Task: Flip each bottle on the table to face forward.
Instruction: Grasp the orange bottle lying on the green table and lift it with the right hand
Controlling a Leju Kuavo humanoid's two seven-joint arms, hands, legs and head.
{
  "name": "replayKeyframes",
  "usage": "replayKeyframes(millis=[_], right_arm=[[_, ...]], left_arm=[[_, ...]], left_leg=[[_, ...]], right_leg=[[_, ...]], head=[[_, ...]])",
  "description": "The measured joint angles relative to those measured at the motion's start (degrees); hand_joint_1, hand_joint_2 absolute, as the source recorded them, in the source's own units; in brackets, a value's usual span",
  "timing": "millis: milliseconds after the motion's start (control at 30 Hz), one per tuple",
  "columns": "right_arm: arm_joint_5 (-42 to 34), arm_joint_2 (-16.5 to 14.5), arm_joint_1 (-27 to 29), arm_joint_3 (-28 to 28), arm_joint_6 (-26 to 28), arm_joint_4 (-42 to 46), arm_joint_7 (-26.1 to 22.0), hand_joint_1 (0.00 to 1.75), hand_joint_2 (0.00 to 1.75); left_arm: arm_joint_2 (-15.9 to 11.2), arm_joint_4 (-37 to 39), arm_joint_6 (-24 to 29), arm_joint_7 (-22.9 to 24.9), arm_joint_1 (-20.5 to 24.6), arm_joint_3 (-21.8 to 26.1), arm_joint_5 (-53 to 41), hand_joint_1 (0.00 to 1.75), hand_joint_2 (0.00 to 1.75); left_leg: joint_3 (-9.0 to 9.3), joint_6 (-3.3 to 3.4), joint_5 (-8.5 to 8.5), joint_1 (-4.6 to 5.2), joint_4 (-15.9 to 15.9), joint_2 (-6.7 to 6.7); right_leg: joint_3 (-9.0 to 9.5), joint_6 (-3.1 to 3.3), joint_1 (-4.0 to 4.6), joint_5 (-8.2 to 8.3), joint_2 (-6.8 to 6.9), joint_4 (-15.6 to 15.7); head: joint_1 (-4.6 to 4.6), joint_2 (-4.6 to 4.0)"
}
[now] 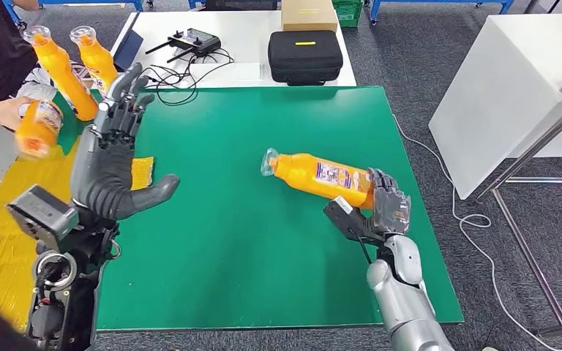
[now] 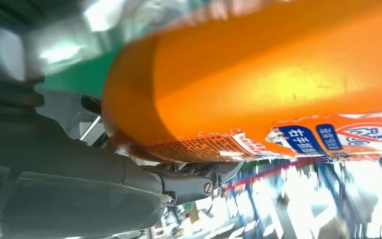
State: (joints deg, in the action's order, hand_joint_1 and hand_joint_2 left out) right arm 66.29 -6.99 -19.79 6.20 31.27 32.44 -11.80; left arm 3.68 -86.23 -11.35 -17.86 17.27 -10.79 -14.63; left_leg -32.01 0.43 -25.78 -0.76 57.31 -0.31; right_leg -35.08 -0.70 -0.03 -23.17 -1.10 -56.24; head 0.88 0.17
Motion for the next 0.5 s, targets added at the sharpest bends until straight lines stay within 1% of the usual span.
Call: replayKeyframes(millis=[133, 267, 400, 500], right_arm=[[-2.4, -2.0, 3.0, -2.0, 2.2, 9.7, 0.3, 1.75, 1.75], [-4.1, -2.8, 5.4, -5.0, 4.6, 16.2, 0.5, 1.75, 1.75], [-7.0, -3.4, 7.3, -7.5, 7.7, 21.0, -1.6, 1.75, 1.75], [-8.4, -3.8, 8.1, -9.0, 8.4, 24.0, -3.3, 1.75, 1.75]], left_arm=[[1.0, 5.2, -0.5, 0.5, 0.2, -0.6, 1.9, 0.0, 1.75], [1.5, 9.3, -0.7, 0.6, 0.3, -0.9, 4.4, 0.0, 1.75], [1.5, 12.1, -1.1, 1.1, 0.6, -0.8, 7.5, 0.0, 1.75], [1.6, 13.6, -1.5, 1.7, 0.9, -0.7, 8.9, 0.0, 1.75]], left_leg=[[-0.12, -0.01, -0.03, 0.0, 0.0, 0.03], [-0.26, -0.01, -0.04, 0.01, 0.0, 0.04], [-0.33, -0.01, -0.04, 0.01, 0.0, 0.03], [-0.32, -0.01, -0.04, 0.01, 0.0, 0.03]], right_leg=[[-0.13, 0.0, -0.01, -0.01, -0.03, 0.0], [-0.26, 0.01, -0.02, -0.03, -0.02, 0.0], [-0.31, 0.01, -0.02, -0.03, 0.0, 0.0], [-0.32, 0.02, -0.02, -0.03, -0.01, 0.0]], head=[[0.0, 0.0], [-0.01, 0.0], [-0.01, 0.0], [0.0, 0.0]])
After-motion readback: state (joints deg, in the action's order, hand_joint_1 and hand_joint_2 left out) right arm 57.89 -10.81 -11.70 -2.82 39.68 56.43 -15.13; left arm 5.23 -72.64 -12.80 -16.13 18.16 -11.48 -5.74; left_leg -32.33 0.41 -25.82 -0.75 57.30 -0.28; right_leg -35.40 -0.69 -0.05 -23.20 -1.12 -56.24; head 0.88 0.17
